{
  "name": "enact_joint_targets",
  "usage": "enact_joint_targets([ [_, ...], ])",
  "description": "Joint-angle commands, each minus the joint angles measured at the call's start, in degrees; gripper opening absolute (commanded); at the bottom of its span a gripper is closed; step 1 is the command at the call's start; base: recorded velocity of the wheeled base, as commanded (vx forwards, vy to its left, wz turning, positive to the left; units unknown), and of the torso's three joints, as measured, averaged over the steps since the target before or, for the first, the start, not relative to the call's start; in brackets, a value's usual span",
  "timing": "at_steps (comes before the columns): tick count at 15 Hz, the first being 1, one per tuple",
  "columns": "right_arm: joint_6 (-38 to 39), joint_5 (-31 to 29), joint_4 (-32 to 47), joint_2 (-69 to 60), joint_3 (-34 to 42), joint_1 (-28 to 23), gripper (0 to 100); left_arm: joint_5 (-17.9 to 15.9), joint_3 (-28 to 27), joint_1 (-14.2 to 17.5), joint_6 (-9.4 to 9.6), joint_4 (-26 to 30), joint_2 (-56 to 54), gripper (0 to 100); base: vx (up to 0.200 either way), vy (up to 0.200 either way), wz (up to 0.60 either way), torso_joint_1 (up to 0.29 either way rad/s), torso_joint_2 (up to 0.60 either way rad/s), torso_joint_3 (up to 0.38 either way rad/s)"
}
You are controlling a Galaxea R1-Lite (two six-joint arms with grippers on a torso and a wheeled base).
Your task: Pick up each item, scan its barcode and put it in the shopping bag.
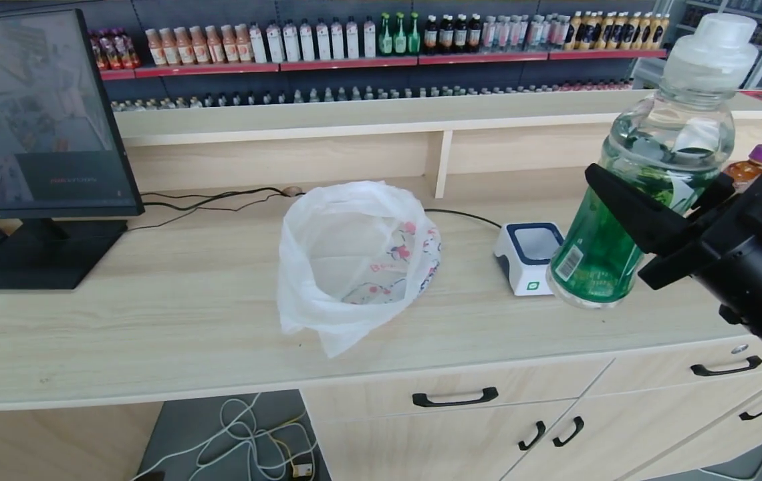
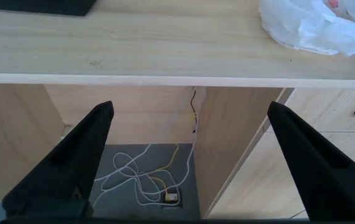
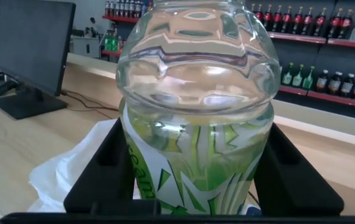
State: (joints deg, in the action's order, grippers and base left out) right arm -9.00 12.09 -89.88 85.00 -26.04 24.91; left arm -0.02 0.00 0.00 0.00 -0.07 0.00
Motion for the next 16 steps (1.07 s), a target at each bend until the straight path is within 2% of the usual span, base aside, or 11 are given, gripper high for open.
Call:
enact_joint_targets([
  [1, -0.1, -0.1, -0.1, -0.1, 0.3, -0.1, 0, 0.0, 0.0, 0.0, 0.00, 0.0, 0.0, 100, 0.000, 0.000, 0.60, 0.002, 0.00, 0.002],
  [7, -0.1, -0.1, -0.1, 1.0, -0.2, -0.3, 0, 0.0, 0.0, 0.0, 0.09, 0.0, 0.0, 100, 0.000, 0.000, 0.60, 0.002, 0.00, 0.002],
  [10, 0.6, -0.1, -0.1, 5.7, -1.2, -1.4, 0, 0.0, 0.0, 0.0, 0.09, 0.0, 0.0, 100, 0.000, 0.000, 0.00, 0.000, 0.00, 0.000],
  [11, 1.6, -0.1, -0.1, 8.4, -1.6, -3.6, 0, 0.0, 0.0, 0.0, 0.09, 0.0, 0.0, 100, 0.000, 0.000, 0.00, 0.000, 0.00, 0.000],
  [13, 4.9, -0.1, -0.1, 11.0, -2.6, -4.2, 0, 0.0, 0.0, 0.0, 0.18, 0.0, 0.0, 100, 0.000, 0.000, 0.00, 0.000, 0.00, 0.000],
  [16, 7.1, -0.1, -0.1, 19.6, -13.8, -6.1, 0, 0.0, 0.0, 0.0, 0.00, 0.0, 0.0, 100, 0.000, 0.000, 0.00, 0.000, 0.00, 0.000],
])
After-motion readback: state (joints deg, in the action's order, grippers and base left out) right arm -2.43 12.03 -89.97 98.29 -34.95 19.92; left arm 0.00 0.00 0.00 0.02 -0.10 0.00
